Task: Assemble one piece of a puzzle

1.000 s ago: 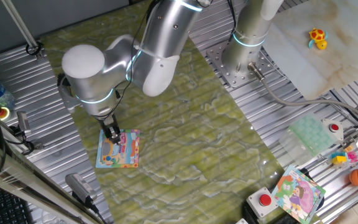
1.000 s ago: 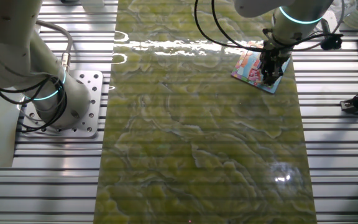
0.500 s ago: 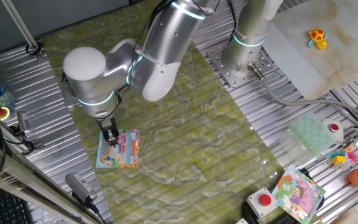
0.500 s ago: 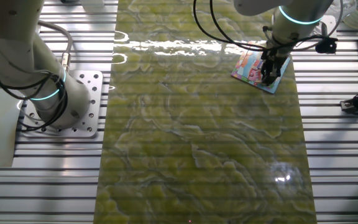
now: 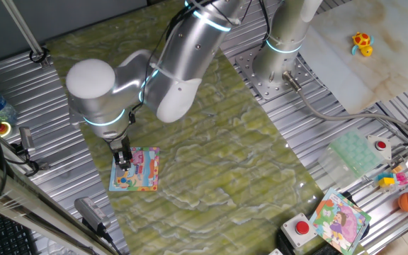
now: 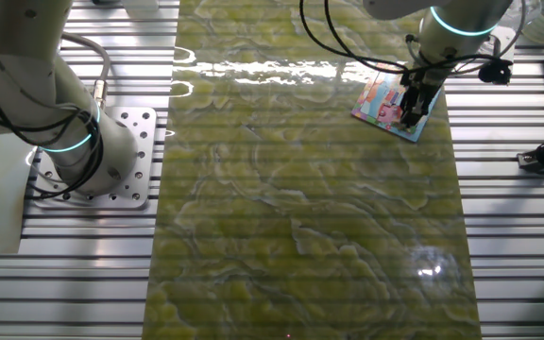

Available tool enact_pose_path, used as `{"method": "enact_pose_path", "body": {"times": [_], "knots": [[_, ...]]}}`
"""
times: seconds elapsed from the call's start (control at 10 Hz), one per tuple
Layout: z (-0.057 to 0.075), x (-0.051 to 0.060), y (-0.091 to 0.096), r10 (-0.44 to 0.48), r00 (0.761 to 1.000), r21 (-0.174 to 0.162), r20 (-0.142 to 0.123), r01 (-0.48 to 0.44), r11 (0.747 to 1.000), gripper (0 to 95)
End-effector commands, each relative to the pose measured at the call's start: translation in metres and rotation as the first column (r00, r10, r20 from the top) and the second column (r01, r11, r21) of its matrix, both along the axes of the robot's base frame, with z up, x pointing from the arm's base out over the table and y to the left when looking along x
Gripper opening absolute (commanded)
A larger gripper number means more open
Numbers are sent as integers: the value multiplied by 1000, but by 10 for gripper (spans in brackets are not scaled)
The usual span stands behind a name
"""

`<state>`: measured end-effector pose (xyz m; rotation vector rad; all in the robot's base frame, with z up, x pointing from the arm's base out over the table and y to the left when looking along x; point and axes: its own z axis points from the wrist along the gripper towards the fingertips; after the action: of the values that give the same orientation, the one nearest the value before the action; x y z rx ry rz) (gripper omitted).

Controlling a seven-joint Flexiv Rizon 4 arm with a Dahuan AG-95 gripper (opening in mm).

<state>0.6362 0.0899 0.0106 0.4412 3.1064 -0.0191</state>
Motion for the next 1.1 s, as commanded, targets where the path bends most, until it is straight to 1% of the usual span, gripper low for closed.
{"method": "enact_pose_path", "body": {"times": [0.1,0.3,0.5,0.6,0.7,1.0,1.1], "knots": [[4,-2,-1,26,1000,-16,-7,-26,1000,190],[4,-2,-1,36,999,-15,-10,-36,999,190],[4,-2,-1,37,999,-14,-5,-37,999,190],[4,-2,-1,33,999,-7,-6,-33,999,190],[4,-2,-1,35,999,-7,-12,-35,999,190],[4,-2,-1,49,999,-13,0,-49,999,190],[4,-2,-1,51,999,-10,-4,-51,999,190]]}}
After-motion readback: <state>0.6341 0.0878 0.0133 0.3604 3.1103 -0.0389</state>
